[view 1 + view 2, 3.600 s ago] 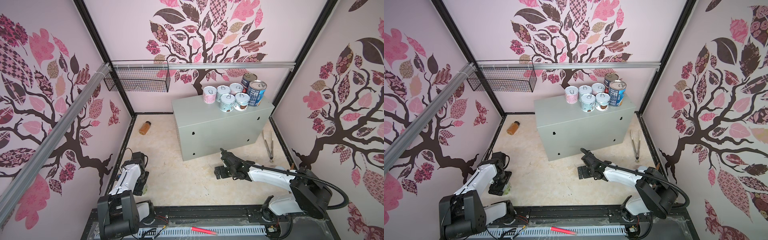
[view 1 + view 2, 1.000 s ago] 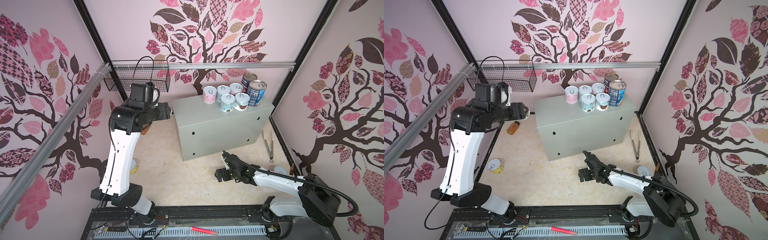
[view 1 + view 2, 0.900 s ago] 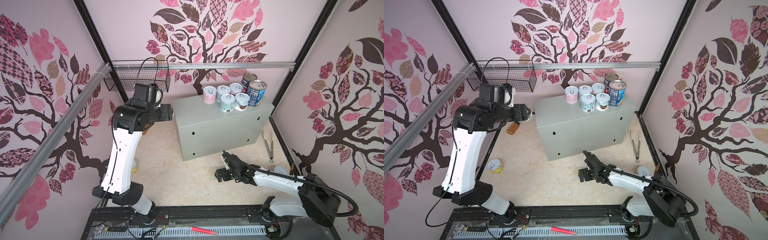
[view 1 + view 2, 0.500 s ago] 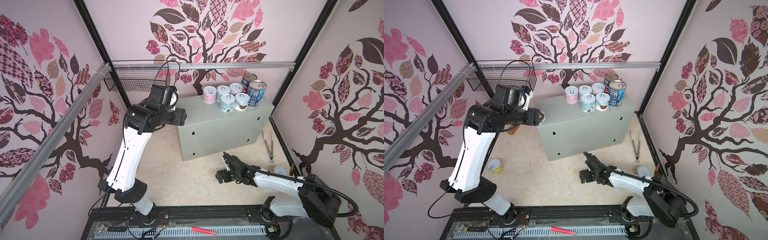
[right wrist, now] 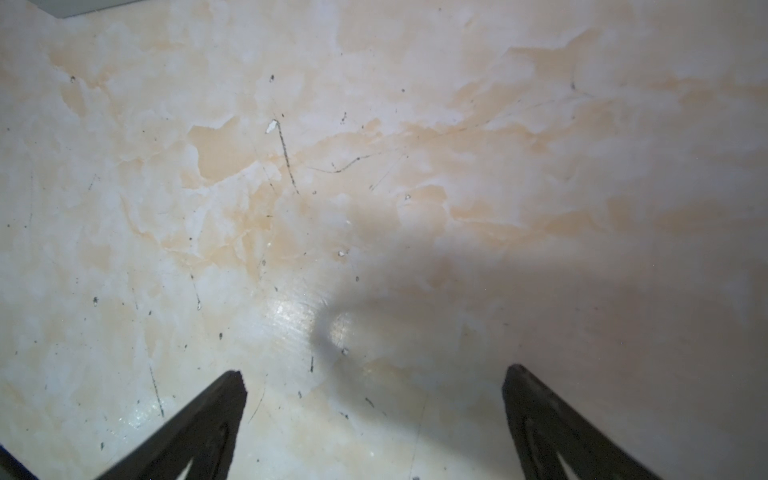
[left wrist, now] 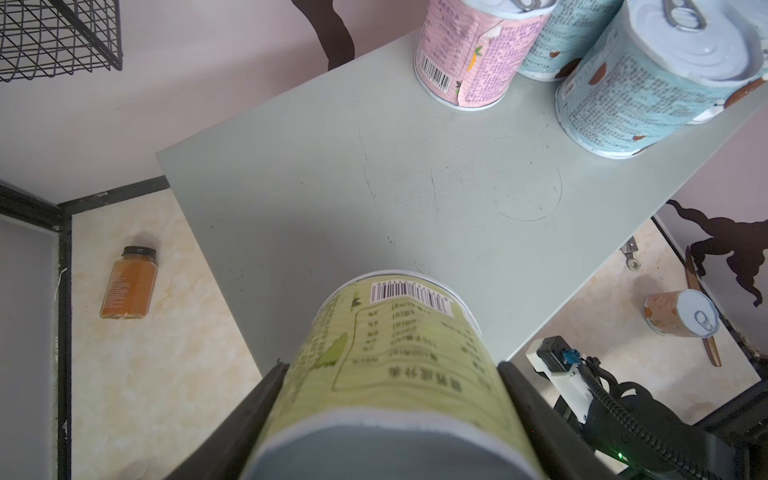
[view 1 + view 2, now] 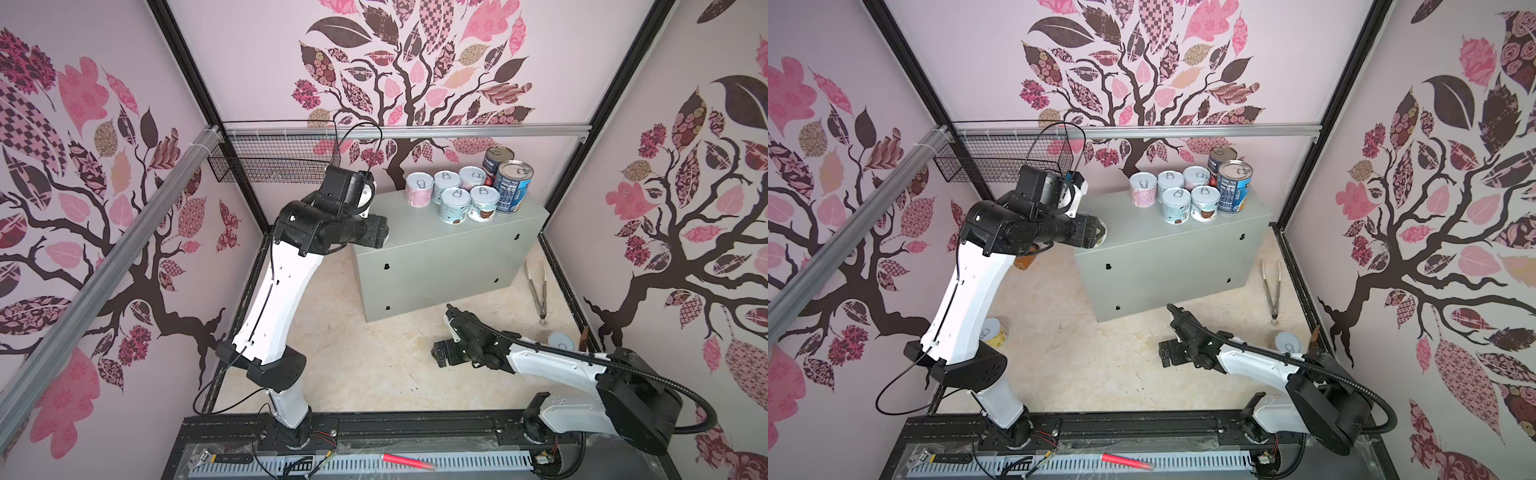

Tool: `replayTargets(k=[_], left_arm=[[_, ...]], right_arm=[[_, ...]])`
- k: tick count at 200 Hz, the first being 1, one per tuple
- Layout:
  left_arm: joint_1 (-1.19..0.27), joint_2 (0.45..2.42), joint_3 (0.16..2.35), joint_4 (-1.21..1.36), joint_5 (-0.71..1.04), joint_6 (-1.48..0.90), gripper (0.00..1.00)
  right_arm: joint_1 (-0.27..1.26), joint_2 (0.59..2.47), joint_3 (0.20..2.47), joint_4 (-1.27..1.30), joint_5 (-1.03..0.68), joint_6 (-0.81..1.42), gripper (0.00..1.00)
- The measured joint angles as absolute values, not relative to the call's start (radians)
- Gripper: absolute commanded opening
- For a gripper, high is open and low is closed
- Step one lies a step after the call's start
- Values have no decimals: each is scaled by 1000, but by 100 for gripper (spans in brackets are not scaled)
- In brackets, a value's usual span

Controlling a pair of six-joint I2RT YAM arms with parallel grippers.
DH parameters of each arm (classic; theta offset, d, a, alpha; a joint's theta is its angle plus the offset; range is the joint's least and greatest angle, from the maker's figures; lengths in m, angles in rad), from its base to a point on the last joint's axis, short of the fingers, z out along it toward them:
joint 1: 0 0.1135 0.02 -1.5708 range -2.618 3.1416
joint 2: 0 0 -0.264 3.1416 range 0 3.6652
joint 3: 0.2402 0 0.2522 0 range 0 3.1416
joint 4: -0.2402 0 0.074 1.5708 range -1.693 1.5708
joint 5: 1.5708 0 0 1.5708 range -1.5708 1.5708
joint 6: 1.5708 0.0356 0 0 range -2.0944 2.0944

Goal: Place and organize the canned foods onto the counter
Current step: 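Carry the green-labelled can over the cabinet top with the left gripper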

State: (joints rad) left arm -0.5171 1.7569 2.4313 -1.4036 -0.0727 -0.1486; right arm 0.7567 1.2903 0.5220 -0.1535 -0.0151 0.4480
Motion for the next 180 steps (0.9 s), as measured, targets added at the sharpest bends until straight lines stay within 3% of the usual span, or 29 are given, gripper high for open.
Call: replayTargets(k=[42,118,180], left_arm=[[-517,1772,2452,-1409,-75,-141,67],[-517,1843,2514,-1372,-86,-128,74],[-517,1860,2534,-1367,-84,-126,63]], right_arm=[[757,1291,522,-154,-15,448,100],[757,1293,522,-153,-15,448,100],[757,1293,522,-153,-15,448,100]])
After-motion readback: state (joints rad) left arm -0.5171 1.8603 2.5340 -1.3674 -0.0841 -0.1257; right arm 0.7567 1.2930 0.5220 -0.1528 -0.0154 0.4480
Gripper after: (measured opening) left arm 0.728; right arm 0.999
